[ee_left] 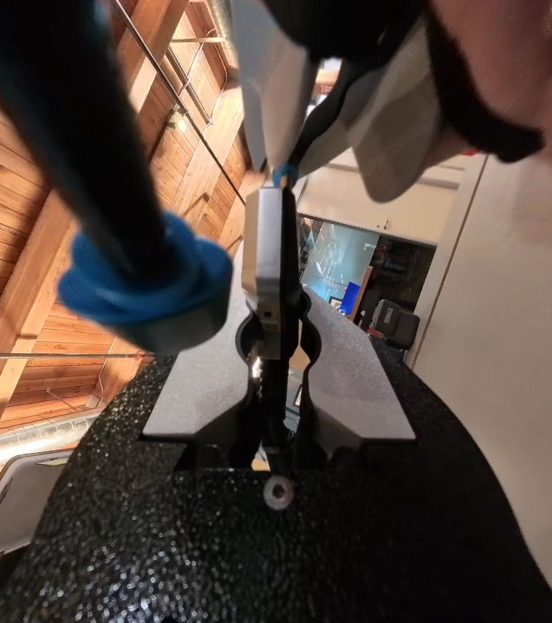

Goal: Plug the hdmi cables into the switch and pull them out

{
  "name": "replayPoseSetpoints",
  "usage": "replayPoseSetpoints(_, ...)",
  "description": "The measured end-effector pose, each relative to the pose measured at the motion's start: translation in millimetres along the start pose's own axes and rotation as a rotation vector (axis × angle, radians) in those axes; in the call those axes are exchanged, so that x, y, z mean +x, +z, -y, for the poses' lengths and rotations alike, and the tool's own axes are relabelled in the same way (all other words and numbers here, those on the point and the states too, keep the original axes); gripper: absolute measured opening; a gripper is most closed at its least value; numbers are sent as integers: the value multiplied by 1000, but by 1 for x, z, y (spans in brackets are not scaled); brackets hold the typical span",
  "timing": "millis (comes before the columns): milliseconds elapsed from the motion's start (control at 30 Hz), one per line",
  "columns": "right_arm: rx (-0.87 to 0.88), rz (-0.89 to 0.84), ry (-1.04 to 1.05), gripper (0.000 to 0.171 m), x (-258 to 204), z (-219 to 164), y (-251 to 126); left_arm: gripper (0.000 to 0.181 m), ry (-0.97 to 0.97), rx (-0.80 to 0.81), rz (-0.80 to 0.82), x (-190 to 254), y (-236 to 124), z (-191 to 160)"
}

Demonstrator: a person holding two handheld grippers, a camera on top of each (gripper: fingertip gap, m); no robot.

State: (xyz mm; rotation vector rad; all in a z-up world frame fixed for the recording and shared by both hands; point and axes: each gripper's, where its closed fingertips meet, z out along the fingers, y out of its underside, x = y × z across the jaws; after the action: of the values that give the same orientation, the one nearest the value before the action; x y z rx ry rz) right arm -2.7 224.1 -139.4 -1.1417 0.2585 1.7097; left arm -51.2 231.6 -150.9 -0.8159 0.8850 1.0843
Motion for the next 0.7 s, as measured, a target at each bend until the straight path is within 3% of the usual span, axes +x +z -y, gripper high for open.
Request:
replayPoseSetpoints(33, 5, -1, -3, 10, 0, 1, -1, 18, 3, -5, 3, -1, 0, -1)
replayPoseSetpoints(233, -25, -4, 3, 10, 3, -4, -4, 18, 10, 3, -10, 3, 0, 2)
replayPoseSetpoints(467, -174, -15, 53, 10, 7, -11, -3, 19, 67, -10, -15, 7, 2, -4)
replayPoseSetpoints(700, -144, -3, 39, 10, 7, -11, -7, 18, 76, -6, -18, 7, 1, -2)
